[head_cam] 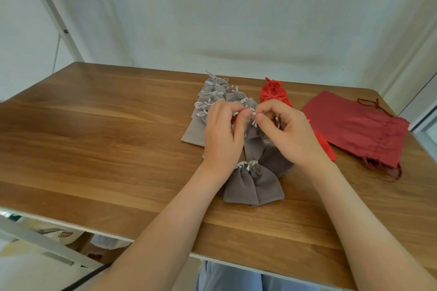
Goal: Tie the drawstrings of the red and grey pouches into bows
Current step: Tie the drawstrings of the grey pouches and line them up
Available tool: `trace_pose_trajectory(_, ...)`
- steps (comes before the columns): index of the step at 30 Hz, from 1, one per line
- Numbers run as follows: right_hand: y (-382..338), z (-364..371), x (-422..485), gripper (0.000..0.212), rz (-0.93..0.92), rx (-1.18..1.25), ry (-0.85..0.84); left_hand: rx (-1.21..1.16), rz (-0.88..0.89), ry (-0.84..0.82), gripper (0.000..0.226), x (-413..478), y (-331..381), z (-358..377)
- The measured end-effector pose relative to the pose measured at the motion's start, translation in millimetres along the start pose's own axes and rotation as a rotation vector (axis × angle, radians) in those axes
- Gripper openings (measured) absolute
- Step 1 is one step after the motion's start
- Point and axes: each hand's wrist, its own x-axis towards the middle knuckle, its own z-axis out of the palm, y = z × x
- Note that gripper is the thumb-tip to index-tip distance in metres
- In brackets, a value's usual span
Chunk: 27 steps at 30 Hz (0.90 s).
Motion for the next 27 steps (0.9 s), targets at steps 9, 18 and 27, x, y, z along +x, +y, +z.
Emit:
trace_pose_trajectory(9, 1.7, 1.8, -1.2, 0.006, -0.016, -0.033, 0.073, -0.233, -0.186, -0.237, 0.012, -3.4, 11.5, -3.1)
trace_pose_trajectory(18, 9.1, -1.0, -1.7, 0.007, -0.063, -0.180, -0.003, -0.214, -0.287, -0.278, 0.010, -2.7, 11.1, -2.2)
trace_pose_trajectory(27, 9.9, -6.4, -0.1, 0.007, -0.121, -0.265, 0.011, -0.202, -0.274, -0.276, 0.010, -1.4, 9.8, -3.3)
